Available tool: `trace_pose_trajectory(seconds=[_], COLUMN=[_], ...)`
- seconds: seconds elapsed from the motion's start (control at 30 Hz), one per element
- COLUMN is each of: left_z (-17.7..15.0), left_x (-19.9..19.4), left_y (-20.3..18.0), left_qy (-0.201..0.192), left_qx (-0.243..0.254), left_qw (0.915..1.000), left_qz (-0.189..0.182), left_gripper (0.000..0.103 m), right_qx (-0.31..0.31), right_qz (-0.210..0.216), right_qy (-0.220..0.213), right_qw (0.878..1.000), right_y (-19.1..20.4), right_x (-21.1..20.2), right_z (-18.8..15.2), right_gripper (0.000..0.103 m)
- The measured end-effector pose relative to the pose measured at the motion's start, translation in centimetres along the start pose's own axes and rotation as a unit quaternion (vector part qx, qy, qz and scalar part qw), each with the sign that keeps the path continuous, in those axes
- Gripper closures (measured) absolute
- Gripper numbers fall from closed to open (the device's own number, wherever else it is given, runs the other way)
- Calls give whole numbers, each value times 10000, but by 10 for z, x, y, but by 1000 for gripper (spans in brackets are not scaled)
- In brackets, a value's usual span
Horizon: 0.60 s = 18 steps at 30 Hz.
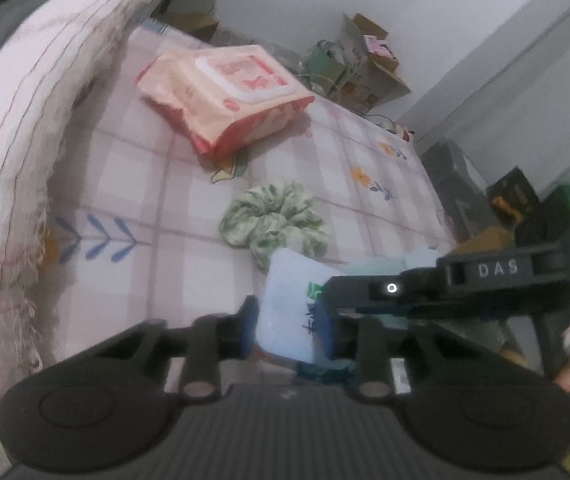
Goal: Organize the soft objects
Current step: 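Close the left gripper on the white cup with a red label, then lift the white cup with the left gripper and carry it over the box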
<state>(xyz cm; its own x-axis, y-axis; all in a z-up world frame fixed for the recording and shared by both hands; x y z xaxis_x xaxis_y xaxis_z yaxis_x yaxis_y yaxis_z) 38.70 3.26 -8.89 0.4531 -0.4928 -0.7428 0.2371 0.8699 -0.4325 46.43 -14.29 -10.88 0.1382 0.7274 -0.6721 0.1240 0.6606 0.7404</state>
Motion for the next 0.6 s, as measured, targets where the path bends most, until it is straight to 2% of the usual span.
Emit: trace_pose_trajectory(seconds=[0.1,0.33,0.6], left_z=[-3,-4,-2], left_x=[-2,-33,-97], left_y=[2,-9,-54], left_qy=[28,-171,-723], left_qx=[-178,-178,13], left_qw=[9998,9997,9974], left_qz=[-39,29,7], left_gripper=[72,72,72], right_qx=[-3,-85,-411], right_qz=[24,208,796], right_qy=[-9,-41,-358], right_qw=[10000,9997,9953], right_y=[3,18,61], right_x=[0,-10,-66], right_z=[-1,-11,-34], right_gripper=[85,85,85])
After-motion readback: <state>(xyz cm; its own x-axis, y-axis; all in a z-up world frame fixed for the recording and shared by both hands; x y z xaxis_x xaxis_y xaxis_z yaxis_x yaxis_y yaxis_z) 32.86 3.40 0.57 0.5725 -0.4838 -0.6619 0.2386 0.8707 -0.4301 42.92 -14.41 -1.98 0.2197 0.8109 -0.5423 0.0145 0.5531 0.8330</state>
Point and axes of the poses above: each gripper's, at about its wrist camera, not at the fingertips, and x roughly the way its jaws point, y to its left, z to its top, the point moved 5 cm from there along x, roughly the way its jaws point, and after that the axes turned 10 degrees about x, right-handed, at the moved point
